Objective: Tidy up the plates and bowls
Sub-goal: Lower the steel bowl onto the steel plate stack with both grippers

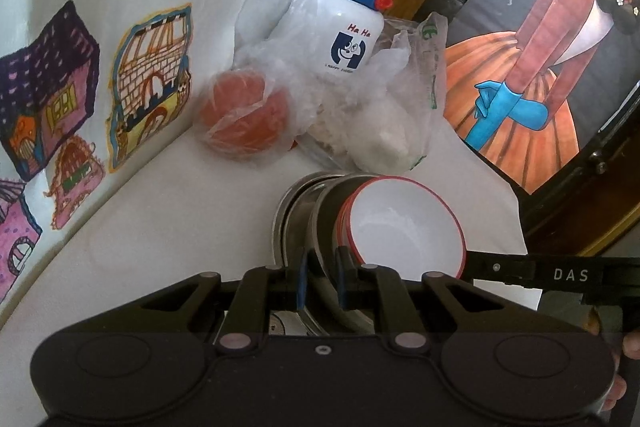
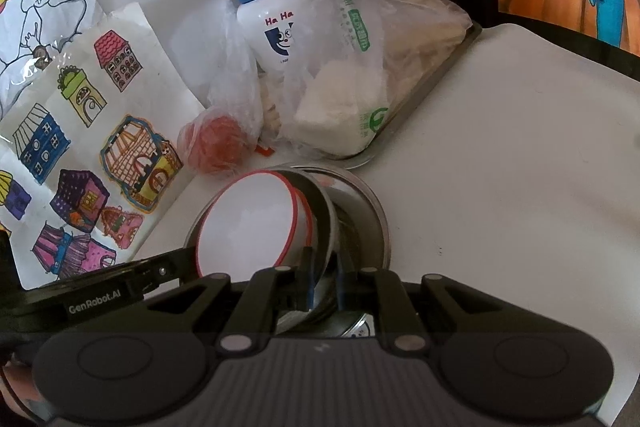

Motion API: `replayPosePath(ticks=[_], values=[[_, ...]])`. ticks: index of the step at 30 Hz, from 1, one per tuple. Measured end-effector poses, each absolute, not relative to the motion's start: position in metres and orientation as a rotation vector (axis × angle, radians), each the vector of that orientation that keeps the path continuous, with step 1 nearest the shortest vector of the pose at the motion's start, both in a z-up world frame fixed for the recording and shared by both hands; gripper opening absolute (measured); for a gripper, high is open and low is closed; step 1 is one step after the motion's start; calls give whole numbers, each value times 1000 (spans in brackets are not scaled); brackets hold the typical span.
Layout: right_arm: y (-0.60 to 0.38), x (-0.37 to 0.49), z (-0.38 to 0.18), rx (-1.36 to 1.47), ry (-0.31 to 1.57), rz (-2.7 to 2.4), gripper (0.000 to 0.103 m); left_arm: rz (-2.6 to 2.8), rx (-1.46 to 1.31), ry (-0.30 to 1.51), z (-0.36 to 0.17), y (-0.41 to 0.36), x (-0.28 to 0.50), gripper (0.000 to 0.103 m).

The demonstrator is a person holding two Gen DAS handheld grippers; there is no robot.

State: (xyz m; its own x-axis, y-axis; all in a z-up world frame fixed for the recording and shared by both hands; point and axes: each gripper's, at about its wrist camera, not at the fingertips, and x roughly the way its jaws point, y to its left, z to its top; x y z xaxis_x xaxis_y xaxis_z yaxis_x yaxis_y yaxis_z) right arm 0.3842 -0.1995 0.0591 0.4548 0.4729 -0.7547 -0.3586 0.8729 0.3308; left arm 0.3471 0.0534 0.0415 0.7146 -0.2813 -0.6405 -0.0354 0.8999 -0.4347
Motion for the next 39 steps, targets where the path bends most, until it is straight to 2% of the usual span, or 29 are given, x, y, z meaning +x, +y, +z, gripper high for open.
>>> replayPosePath(ticks=[28, 39], values=[[-200, 387, 55, 158, 984, 513, 13, -134, -414, 763, 45, 51, 352, 13], [-199, 379, 54, 133, 927, 508, 16, -138, -421, 759, 43, 51, 351, 15]])
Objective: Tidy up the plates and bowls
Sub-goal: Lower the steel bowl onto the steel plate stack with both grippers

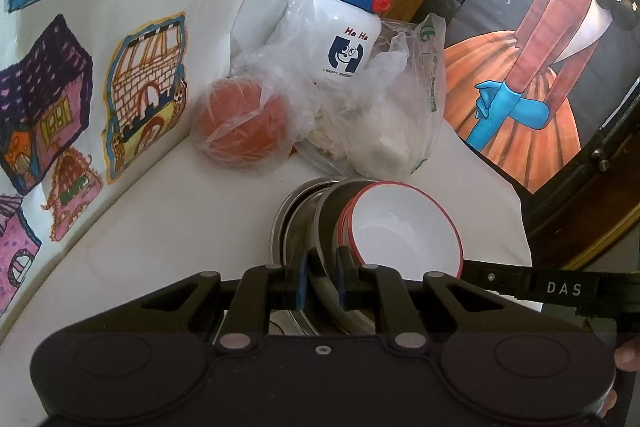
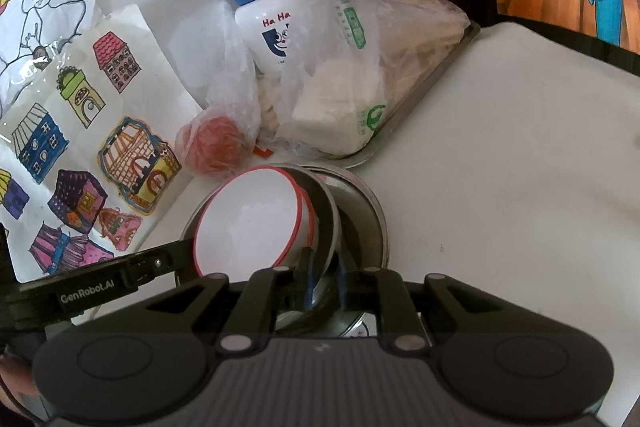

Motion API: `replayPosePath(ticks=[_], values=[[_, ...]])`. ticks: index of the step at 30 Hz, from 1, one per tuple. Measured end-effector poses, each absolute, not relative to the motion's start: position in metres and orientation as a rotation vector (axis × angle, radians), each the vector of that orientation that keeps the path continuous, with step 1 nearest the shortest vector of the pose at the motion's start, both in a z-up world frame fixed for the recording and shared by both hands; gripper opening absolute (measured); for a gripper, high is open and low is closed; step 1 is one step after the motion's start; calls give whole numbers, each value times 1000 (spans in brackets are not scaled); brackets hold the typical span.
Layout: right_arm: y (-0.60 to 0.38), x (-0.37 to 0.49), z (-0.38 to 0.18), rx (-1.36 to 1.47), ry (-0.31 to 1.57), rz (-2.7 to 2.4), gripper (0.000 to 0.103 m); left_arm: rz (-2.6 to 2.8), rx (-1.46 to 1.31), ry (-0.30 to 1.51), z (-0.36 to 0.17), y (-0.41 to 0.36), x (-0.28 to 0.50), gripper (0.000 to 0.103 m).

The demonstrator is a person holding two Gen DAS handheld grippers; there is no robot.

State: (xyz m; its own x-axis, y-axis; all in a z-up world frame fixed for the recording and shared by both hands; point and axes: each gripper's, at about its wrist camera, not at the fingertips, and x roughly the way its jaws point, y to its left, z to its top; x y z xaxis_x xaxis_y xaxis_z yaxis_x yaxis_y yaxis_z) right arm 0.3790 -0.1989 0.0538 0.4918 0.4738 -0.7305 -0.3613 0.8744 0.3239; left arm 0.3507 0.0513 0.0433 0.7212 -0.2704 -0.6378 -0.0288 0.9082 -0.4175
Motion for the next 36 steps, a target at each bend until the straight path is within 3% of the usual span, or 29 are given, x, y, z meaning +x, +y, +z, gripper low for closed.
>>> replayPosePath(ticks=[20, 29, 36], values=[[-196, 367, 54, 64, 814, 482, 18, -127, -434, 752, 42, 50, 344, 22], [-205, 366, 50, 109, 813, 471, 36, -108, -437, 747, 42, 53, 341, 33], [-211, 360, 50, 126, 794, 460, 52, -85, -427, 731, 42, 54, 334, 49]])
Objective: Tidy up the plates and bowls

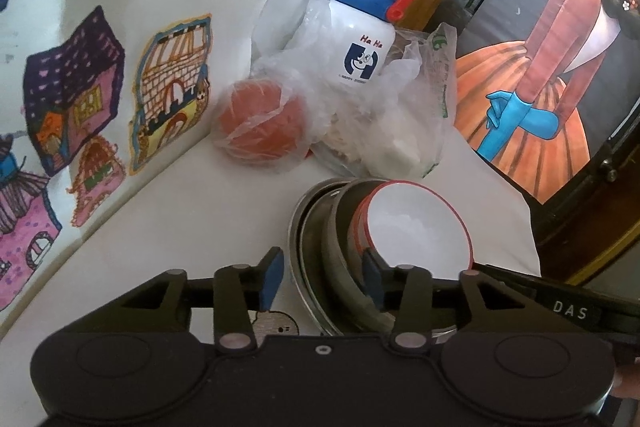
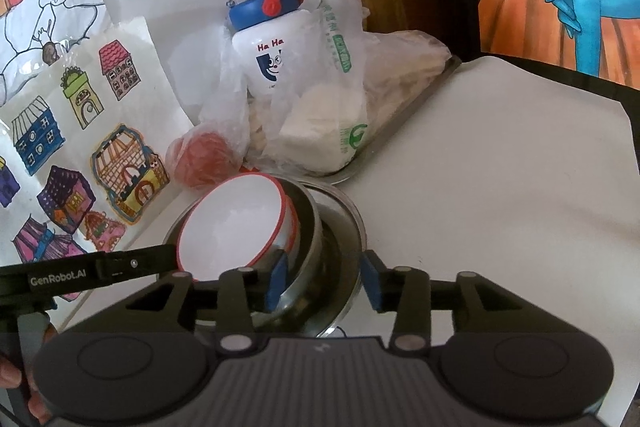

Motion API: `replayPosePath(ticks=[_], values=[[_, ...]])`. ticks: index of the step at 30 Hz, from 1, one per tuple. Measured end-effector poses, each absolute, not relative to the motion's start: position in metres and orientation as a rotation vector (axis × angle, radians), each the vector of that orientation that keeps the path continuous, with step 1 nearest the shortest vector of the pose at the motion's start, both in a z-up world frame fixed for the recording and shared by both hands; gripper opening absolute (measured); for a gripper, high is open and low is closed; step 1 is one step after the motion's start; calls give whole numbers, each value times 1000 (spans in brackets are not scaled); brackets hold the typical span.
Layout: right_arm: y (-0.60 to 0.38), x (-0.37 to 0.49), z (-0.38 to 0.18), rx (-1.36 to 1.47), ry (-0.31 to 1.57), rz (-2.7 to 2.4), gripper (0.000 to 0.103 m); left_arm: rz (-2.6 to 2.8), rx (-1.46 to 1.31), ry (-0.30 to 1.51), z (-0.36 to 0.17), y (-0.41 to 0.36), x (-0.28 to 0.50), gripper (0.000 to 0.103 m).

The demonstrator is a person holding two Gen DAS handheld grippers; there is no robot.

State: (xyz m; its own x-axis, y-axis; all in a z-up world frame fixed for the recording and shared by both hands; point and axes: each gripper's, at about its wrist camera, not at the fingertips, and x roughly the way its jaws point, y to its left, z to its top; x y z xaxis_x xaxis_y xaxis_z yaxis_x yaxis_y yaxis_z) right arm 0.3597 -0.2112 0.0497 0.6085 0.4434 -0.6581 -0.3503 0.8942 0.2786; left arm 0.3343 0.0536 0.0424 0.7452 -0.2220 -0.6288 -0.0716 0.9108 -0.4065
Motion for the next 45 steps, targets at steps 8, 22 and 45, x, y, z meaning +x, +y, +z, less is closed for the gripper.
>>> replayPosePath(ticks=[8, 22, 45], values=[[-217, 347, 53, 166, 764, 468, 72, -100, -391, 681, 55, 48, 322, 74], [-215, 290, 84, 123, 593, 436, 91, -106, -368, 595, 77, 45, 283, 89], [-230, 180, 78, 168, 432, 296, 103, -38, -186, 369, 78, 42, 188, 102]])
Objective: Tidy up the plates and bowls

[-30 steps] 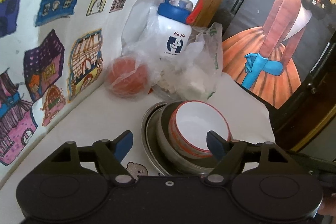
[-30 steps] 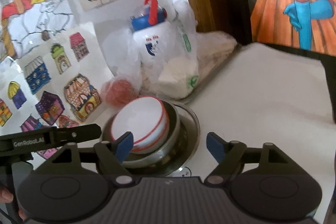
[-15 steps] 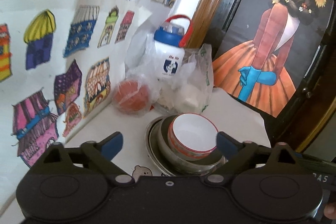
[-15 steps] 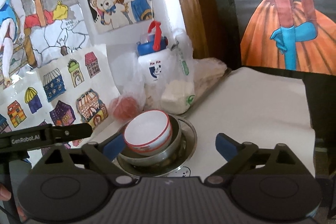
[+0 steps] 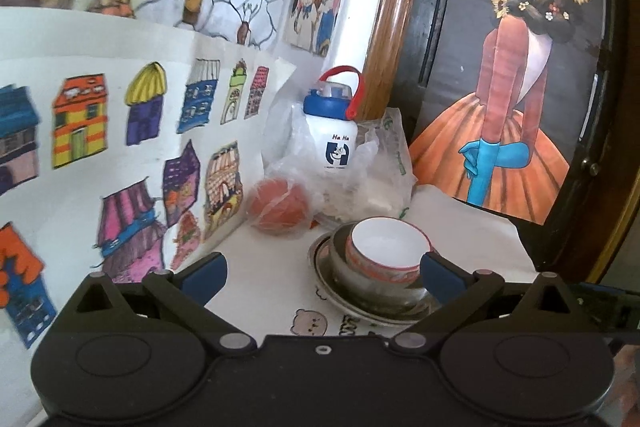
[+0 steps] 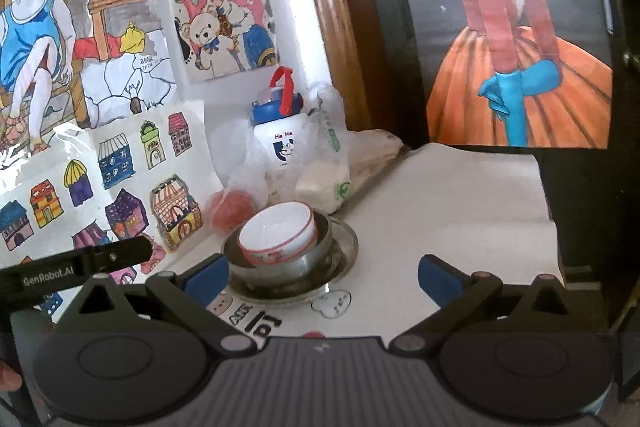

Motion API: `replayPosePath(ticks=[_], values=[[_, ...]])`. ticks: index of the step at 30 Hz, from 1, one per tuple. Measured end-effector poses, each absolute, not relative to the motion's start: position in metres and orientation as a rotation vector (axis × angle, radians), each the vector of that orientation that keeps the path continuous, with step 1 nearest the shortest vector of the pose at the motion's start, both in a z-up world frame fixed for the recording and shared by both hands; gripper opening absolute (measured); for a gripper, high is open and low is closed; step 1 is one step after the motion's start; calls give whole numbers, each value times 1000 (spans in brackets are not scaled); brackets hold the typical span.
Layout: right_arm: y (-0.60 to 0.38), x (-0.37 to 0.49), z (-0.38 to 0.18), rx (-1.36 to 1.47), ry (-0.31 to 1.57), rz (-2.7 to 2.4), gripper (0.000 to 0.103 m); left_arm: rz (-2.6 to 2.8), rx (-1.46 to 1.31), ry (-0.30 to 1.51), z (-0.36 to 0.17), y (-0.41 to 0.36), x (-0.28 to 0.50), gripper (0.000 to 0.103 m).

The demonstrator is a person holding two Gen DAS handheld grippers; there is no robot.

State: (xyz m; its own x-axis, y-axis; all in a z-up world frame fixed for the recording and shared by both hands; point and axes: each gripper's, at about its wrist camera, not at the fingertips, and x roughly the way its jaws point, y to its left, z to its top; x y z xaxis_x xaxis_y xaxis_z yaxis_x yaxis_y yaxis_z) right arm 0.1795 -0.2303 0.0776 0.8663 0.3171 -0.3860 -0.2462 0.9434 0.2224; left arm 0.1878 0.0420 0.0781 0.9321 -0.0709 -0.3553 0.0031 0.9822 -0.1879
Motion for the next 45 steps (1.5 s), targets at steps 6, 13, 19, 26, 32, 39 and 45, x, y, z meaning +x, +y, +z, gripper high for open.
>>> replayPosePath(ticks=[6, 13, 19, 26, 32, 39, 45], values=[[-230, 146, 62, 159, 402, 228, 103, -31, -175, 324, 66, 42, 158, 102], [-228, 121, 46, 159, 414, 151, 103, 0, -93, 332, 47, 37, 137, 102], [-220, 106, 35, 144, 412, 101, 103, 20, -80, 343, 37, 40, 128, 102], [-223, 104, 25, 171, 411, 63, 103, 29, -87, 354, 29, 45, 121, 102], [-223, 106, 20, 178, 427, 59, 103, 26, -88, 373, 23, 43, 120, 102], [-222, 106, 21, 170, 423, 60, 103, 24, -85, 371, 23, 40, 119, 102], [-220, 104, 23, 163, 416, 67, 103, 26, -83, 369, 24, 40, 118, 102]])
